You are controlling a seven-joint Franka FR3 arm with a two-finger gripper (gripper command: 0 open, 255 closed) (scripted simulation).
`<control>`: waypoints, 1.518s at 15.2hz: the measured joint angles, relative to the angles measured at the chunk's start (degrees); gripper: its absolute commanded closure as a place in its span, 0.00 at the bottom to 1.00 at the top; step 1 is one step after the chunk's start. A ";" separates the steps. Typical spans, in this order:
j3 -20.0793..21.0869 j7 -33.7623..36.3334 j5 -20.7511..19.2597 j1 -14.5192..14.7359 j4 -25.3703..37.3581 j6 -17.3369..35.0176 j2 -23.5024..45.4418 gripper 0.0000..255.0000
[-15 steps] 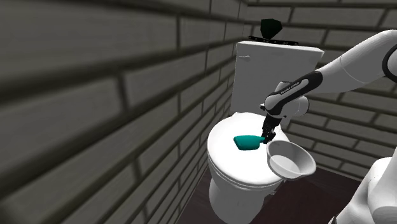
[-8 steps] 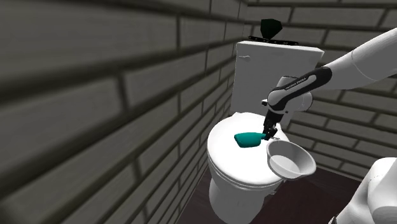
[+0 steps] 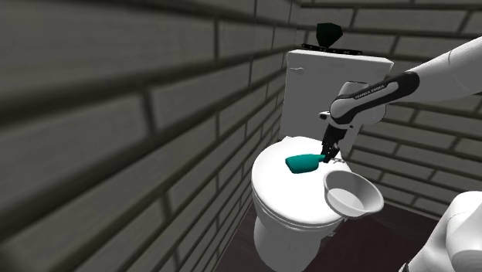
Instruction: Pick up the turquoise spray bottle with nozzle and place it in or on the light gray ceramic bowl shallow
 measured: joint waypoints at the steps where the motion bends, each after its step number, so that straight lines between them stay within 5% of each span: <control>1: 0.18 0.53 -0.53 -0.05 0.10 -0.76 -0.77 1.00; 16: 1.77 3.70 -3.90 -0.75 6.49 -12.66 -6.98 1.00; 23: 4.24 6.91 -10.51 -5.21 -5.51 -15.45 -22.42 1.00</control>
